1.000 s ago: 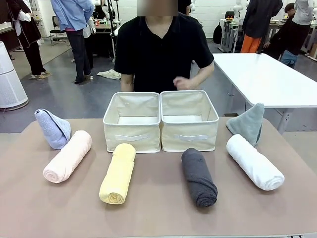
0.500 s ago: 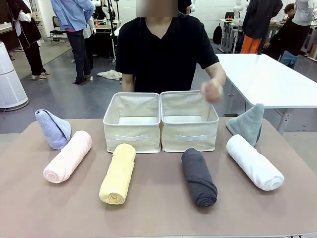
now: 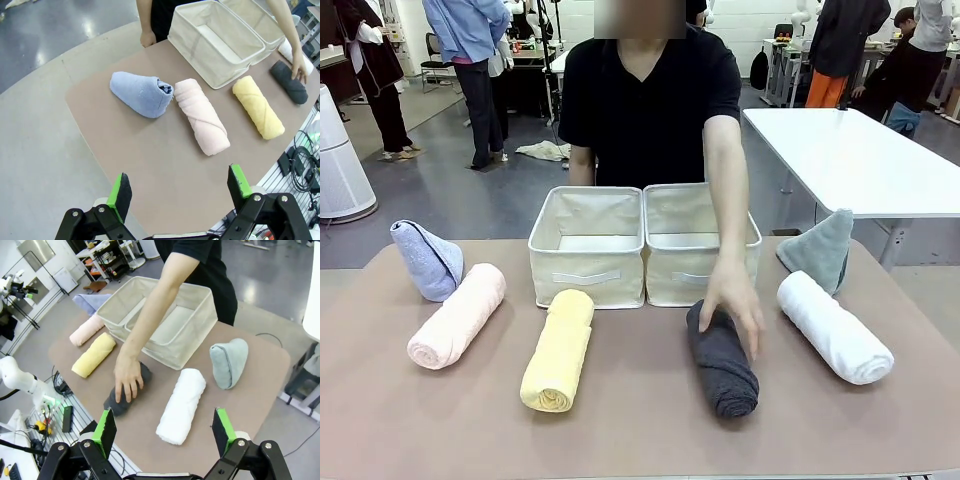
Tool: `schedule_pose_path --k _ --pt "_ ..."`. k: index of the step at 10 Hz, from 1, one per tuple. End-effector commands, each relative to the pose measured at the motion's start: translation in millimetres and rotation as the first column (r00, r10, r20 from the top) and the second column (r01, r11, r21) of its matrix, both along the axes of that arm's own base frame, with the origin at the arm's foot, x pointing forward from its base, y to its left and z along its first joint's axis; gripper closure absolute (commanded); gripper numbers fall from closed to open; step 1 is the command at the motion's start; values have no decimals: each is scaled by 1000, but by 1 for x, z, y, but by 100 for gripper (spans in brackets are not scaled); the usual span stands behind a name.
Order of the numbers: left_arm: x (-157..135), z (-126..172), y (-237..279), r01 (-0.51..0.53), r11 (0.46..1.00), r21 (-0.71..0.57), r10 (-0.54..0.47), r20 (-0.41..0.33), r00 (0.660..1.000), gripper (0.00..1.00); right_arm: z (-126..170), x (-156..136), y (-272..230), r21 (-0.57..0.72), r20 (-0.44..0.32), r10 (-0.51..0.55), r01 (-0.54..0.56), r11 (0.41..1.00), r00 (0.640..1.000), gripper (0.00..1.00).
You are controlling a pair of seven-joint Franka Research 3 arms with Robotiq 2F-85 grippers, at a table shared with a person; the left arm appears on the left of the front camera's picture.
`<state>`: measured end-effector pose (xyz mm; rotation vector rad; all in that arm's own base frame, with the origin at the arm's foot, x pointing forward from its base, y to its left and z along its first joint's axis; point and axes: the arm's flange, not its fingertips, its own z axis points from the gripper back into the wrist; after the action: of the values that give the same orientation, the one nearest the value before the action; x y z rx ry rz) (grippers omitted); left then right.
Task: Sort the towels based on their folding style.
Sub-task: Pick up one triangle-folded towel and place it in the left Fabric basket.
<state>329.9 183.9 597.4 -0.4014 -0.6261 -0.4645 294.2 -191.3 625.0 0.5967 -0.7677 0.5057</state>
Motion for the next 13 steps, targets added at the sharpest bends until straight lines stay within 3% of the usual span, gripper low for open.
schedule_pose_path --k 1,3,4,5,7,8,10,11,12,13 --pt "1 0 -1 5 1000 -3 -5 4 1000 0 0 1 1 1 -1 7 -7 1000 1000 0" --pt "0 0 0 0 1000 0 0 0 1000 0 0 1 1 1 -1 7 -7 1000 1000 0" --pt "17 15 -23 -91 994 53 96 -96 991 0 0 1 1 1 -1 7 -7 1000 1000 0" --pt "36 29 -46 -141 982 127 159 -144 977 0 0 1 1 1 -1 7 -7 1000 1000 0" --pt "87 34 -103 -190 925 329 301 -331 894 0 0 1 1 1 -1 7 -7 1000 1000 0" --pt "118 24 -133 -174 882 438 375 -430 821 0 0 1 1 1 -1 7 -7 1000 1000 0" --pt "153 3 -179 -157 860 485 437 -544 716 0 0 1 1 1 -1 7 -7 1000 1000 0" --pt "163 -9 -196 -183 859 477 459 -562 689 0 0 1 1 1 -1 7 -7 1000 1000 0" --pt "174 -32 -209 -289 834 469 532 -546 647 0 0 1 1 1 -1 7 -7 1000 1000 0" --pt "181 -55 -218 -309 843 440 525 -550 650 0 0 1 1 1 -1 7 -7 1000 1000 0"
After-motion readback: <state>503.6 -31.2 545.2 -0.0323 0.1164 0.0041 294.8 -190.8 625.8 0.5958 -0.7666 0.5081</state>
